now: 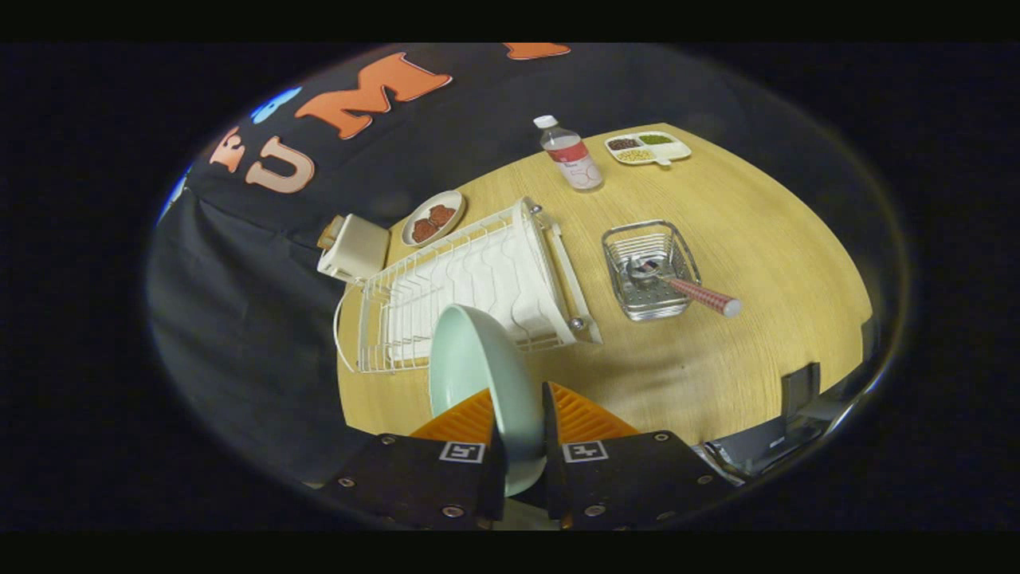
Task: Take the plate from the dish rack, then take the spoon from the basket and place it into the plate.
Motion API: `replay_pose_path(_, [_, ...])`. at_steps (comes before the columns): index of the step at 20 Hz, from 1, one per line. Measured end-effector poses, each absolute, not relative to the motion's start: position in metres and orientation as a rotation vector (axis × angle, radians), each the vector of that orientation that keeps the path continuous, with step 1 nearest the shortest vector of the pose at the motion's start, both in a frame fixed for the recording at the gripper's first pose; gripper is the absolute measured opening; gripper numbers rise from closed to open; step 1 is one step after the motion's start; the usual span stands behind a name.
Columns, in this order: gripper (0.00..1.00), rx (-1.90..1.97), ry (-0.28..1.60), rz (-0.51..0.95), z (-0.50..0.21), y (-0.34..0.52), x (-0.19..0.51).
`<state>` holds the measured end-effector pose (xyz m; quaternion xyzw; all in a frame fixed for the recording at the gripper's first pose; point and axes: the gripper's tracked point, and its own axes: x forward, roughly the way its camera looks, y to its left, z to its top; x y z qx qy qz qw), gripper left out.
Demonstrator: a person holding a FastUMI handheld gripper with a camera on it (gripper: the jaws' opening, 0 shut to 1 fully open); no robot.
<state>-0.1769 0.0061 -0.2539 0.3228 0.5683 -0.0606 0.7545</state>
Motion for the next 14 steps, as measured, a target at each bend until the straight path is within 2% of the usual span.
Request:
replay_pose_path(8, [0.22,0.798,1.225,-0.045,-0.292,0.022,-0.206])
replay_pose_path(14, [0.24,0.873,1.230,-0.061,-0.328,0.028,-0.216])
